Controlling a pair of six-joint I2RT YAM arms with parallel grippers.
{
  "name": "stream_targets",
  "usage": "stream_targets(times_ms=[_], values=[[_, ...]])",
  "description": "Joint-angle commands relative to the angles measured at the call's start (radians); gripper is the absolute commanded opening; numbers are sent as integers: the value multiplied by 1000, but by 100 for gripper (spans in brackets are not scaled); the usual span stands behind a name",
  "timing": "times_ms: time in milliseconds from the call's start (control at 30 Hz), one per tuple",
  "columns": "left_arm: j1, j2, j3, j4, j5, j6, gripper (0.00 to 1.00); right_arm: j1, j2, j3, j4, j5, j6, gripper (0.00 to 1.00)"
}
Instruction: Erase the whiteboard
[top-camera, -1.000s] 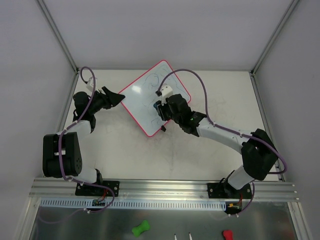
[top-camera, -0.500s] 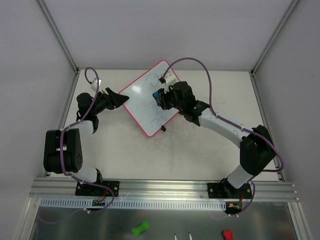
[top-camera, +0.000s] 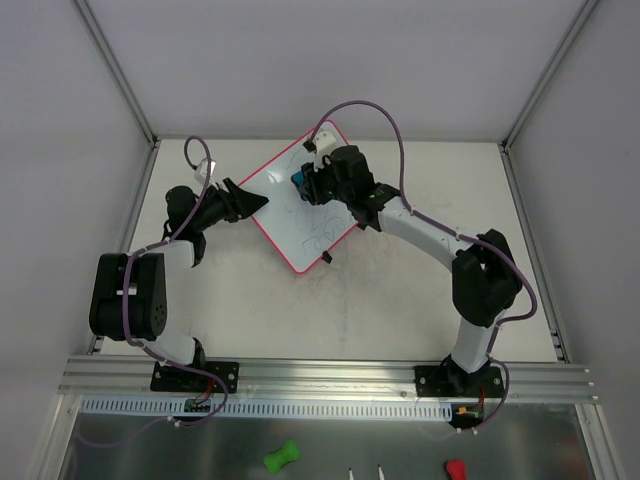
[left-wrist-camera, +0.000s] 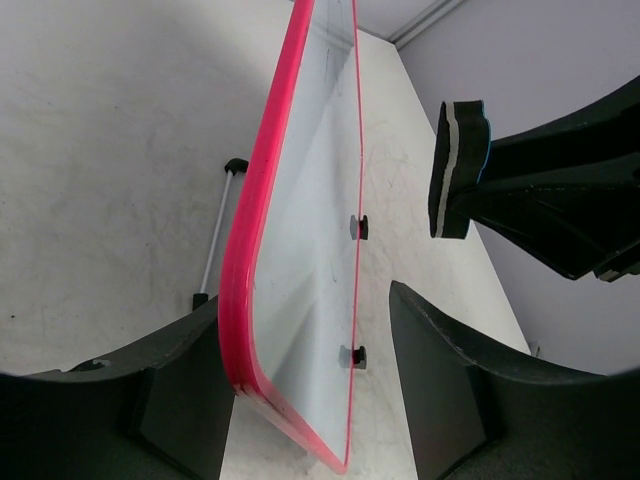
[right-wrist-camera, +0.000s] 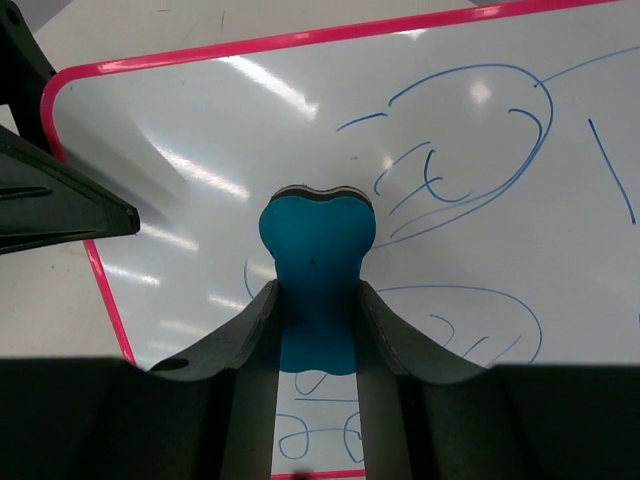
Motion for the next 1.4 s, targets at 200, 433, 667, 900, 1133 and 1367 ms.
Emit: stream_targets(times_ms=[200, 433, 667, 900, 1133, 1367], values=[[-7, 29, 7, 50, -22, 30, 49, -3, 82, 175, 12, -13, -37, 0], [-36, 42, 5, 53, -31, 30, 38, -20, 136, 235, 13, -45, -38, 0], [-45, 49, 2, 56, -45, 33, 19, -27, 188, 301, 9, -73, -47, 0], [-45, 63, 10, 39, -45, 47, 0, -27, 239, 355, 10, -113, -63, 0], [-44, 77, 21, 21, -27, 62, 0, -27, 288, 398, 9, -131, -69, 1], [-44, 83, 21, 15, -21, 81, 0, -27, 343, 464, -42, -96, -101, 0]])
